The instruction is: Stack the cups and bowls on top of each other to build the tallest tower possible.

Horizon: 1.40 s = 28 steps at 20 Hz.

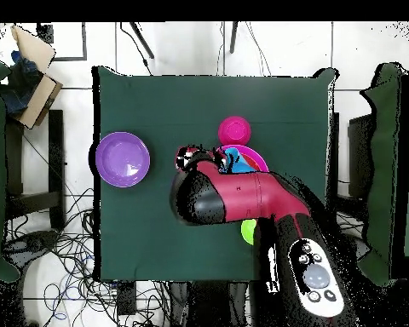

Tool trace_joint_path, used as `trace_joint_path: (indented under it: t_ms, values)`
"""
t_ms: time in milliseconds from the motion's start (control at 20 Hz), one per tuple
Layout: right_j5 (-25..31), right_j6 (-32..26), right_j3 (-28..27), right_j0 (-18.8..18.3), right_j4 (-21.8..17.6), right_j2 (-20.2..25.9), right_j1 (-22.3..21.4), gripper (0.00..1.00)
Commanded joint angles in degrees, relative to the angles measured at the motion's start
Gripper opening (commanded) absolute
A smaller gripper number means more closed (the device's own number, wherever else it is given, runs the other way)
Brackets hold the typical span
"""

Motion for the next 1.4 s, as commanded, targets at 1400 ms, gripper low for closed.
trace_joint_path:
  t_ms: [1400]
  values:
    - [5.1, -10.5, 12.7, -14.9, -6.1, 17.5, -5.1, 1.00]
